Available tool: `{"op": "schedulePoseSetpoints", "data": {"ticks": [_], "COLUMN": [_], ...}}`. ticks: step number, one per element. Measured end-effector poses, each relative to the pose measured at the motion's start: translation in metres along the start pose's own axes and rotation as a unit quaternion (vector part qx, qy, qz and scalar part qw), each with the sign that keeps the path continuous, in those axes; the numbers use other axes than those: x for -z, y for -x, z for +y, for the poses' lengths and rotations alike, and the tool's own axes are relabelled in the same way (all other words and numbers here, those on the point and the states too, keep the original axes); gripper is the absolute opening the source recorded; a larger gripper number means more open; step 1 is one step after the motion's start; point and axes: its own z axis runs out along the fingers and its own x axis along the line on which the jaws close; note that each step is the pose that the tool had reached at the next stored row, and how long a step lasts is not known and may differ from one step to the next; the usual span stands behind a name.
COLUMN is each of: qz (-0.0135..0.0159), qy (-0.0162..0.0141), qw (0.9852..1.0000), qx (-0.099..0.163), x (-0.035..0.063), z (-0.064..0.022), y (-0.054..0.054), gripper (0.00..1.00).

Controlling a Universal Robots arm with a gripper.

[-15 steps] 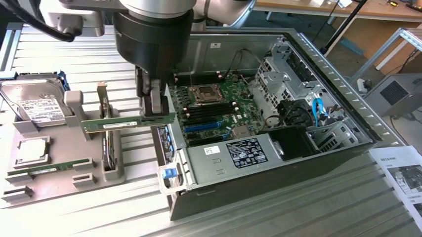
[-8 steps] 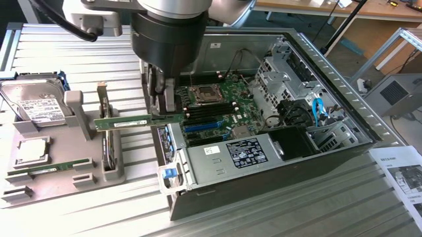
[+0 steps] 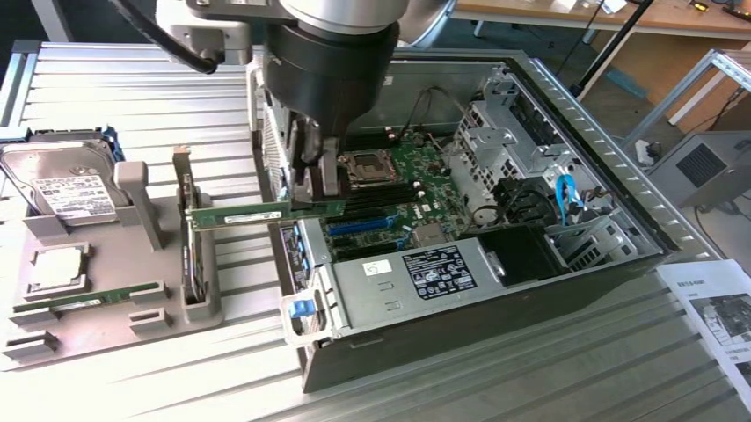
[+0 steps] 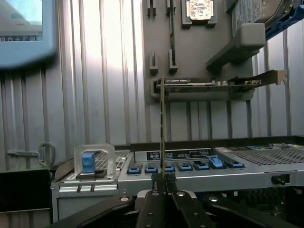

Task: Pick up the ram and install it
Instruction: 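Pick up the ram and move it above insertion slot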

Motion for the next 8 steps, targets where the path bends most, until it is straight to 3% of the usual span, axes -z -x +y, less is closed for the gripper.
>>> {"op": "schedulePoseSetpoints", "data": {"ticks": [8], "qz": [0.0], "qy": [0.0], "qw": [1.0], "qx": [0.0], "x": [0.0006], "z": [-0.0226], "y": [0.001], "gripper": [0.12]}}
